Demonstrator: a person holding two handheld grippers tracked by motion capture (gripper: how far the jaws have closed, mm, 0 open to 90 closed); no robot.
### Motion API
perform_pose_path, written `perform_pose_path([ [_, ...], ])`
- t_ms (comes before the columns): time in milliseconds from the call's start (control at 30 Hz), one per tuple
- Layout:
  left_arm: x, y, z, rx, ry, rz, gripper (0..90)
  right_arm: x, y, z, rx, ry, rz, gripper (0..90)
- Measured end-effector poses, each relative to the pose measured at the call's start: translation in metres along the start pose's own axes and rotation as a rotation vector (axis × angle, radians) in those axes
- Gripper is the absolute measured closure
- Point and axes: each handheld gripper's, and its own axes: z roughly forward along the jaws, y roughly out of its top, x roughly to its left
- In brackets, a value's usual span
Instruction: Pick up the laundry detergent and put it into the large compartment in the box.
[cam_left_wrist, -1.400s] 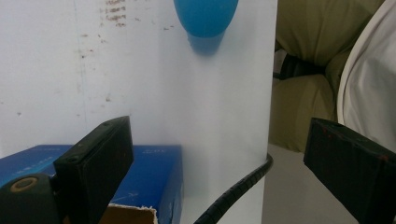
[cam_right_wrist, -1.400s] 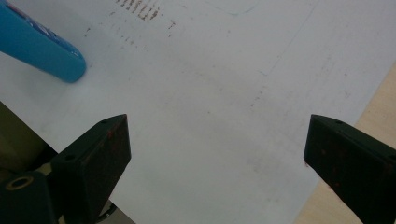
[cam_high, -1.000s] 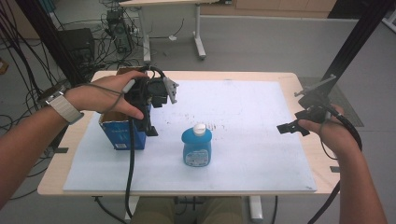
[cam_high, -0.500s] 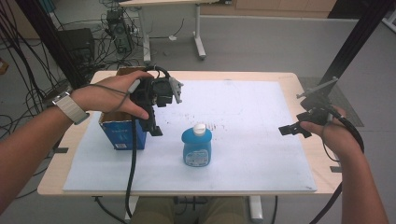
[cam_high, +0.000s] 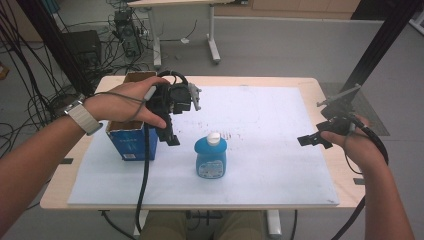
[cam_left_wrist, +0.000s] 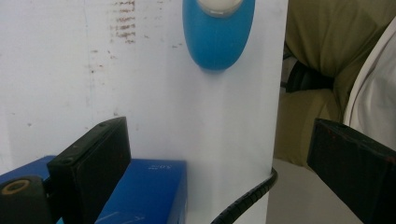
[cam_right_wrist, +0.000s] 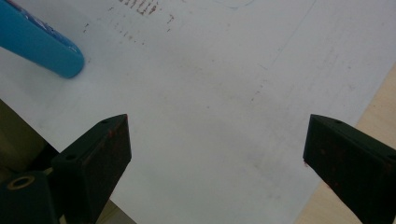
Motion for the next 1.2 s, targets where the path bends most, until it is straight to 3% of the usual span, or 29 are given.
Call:
perform_pose_path([
  [567, 0.005, 0.032, 0.011, -0.001, -0.022, 0.011, 6.2, -0.003, -0.003, 0.002, 0.002, 0.006, 0.008, 7.6],
  [833, 0.007, 0.041, 0.016, -0.017, -0.03, -0.009, 6.2, -0.004, -0.004, 0.003, 0.0, 0.01, 0.006, 7.6],
  [1200, 0.007, 0.058, 0.024, 0.003, -0.028, 0.002, 6.8, -0.004, -0.004, 0.003, 0.004, 0.011, 0.009, 7.6],
])
